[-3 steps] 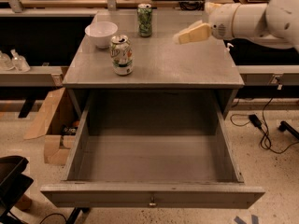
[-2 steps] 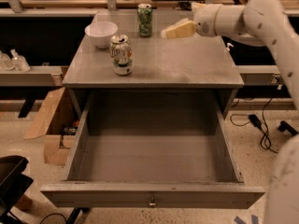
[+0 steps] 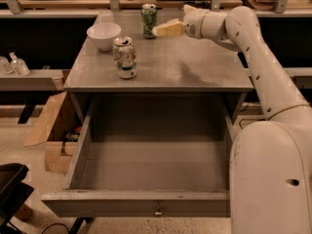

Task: Place green can into top drawer

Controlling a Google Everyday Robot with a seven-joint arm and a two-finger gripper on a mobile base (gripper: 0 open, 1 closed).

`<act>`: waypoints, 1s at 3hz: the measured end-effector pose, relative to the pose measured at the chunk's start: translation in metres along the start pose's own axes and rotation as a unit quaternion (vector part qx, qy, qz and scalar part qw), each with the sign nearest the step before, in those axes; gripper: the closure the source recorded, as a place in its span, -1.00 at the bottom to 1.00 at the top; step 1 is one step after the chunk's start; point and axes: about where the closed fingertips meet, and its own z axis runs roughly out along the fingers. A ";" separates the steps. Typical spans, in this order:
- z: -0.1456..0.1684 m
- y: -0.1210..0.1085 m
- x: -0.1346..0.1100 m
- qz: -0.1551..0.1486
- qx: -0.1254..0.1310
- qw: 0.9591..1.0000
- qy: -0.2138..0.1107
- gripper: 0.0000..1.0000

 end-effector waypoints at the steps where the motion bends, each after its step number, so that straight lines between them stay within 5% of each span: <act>1: 0.000 0.000 0.000 0.000 0.000 1.000 0.000 -1.00; 3: 0.060 -0.028 0.003 0.008 0.074 0.997 -0.009 -1.00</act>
Offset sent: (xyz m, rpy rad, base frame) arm 0.0641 0.0206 -0.0046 0.0279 -0.0291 -0.1753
